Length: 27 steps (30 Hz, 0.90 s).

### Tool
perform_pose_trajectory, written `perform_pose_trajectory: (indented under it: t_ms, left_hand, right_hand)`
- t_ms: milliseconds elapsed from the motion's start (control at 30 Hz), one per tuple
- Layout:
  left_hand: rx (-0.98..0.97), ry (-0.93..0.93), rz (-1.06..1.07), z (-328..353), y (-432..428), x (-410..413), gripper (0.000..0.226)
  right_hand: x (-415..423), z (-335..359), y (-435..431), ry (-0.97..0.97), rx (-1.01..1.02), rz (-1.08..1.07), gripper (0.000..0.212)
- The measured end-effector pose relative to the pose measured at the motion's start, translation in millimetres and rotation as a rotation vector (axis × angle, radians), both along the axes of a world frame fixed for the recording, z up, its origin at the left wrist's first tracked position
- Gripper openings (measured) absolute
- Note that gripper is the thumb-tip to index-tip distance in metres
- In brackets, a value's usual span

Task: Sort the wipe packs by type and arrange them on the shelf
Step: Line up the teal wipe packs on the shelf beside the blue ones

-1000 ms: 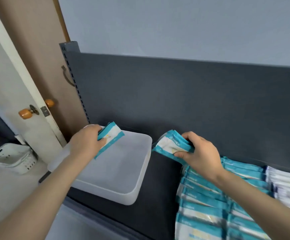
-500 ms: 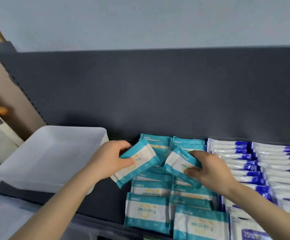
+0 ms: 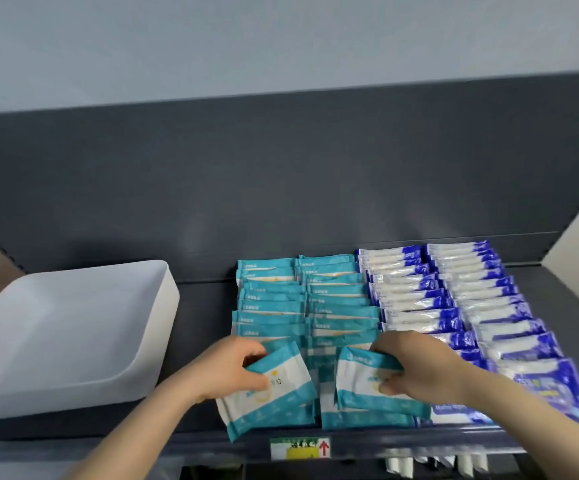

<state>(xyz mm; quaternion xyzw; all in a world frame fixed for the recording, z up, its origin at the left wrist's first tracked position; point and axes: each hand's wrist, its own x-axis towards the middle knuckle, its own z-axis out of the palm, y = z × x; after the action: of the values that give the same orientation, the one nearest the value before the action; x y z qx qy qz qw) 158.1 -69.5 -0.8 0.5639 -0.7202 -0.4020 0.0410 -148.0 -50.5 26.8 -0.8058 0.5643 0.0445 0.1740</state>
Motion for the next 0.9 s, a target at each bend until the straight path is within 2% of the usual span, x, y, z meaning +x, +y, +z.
perform_pose_trajectory:
  t_ms: [133,233,367,467,567,633,833,900]
  left_hand:
    - [-0.010,-0.018,-0.015,-7.2,3.8,2.2,0.019]
    - [-0.009,-0.015,-0.030,-8.9,5.7,3.2,0.028]
    - [-0.047,-0.044,-0.112,-10.0,8.8,-2.8,0.026]
    - [-0.140,-0.181,-0.197,-12.9,12.8,-11.0,0.032]
    - [-0.211,-0.252,-0.201,-19.2,12.9,-12.7,0.013]
    - [-0.257,-0.294,-0.177,-21.0,12.0,-11.7,0.017]
    - [-0.392,-0.317,-0.075,-15.4,0.5,-6.6,0.019]
    - [-0.347,-0.294,-0.084,-16.3,-1.6,-3.5,0.026]
  right_hand:
    - [2.3,-19.7,5.4,0.034,0.033,-0.003,0.048]
    - [13.1,-30.0,11.5,0.006,0.034,-0.009,0.051]
    - [23.9,-33.3,17.2,0.024,-0.007,-0.035,0.054]
    - [26.1,-34.5,17.1,0.066,0.001,-0.035,0.052]
    - [29.4,-37.9,14.7,0.096,0.007,-0.037,0.041]
    - [33.2,-40.8,11.4,0.084,-0.033,-0.043,0.035]
    - [47.3,-42.5,-11.7,0.068,-0.180,-0.099,0.026]
    - [48.2,-41.2,-12.2,0.070,-0.175,-0.085,0.032]
